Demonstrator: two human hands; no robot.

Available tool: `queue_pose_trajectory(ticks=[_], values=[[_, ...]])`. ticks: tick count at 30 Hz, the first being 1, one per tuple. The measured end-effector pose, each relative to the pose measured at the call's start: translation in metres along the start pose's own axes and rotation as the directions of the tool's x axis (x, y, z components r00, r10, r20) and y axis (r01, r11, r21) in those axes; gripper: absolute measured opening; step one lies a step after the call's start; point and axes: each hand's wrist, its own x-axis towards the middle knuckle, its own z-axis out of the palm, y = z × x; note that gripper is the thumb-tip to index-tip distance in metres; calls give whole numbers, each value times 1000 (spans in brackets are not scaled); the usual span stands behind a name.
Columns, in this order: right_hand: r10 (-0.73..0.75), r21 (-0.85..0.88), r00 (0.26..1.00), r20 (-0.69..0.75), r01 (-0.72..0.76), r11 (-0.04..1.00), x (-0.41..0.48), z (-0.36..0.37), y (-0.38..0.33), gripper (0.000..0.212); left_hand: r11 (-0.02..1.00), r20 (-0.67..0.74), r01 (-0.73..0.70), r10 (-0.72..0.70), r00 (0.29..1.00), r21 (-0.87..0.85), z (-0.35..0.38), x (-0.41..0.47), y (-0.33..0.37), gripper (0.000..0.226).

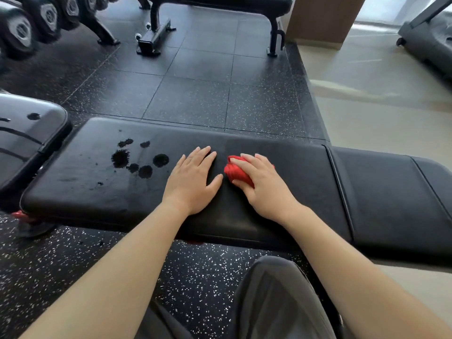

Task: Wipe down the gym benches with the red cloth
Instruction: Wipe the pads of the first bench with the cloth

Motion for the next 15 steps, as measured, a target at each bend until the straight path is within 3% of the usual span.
queue_pose_trajectory(ticks=[9,15], values=[[116,5,993,-7,-116,993,86,10,21,46,1000,4,5,-5,1000,-15,1,6,-1,61],[41,-30,998,-49,-42,999,88,14,20,47,999,-26,6,-7,1000,-54,1,8,-4,59]])
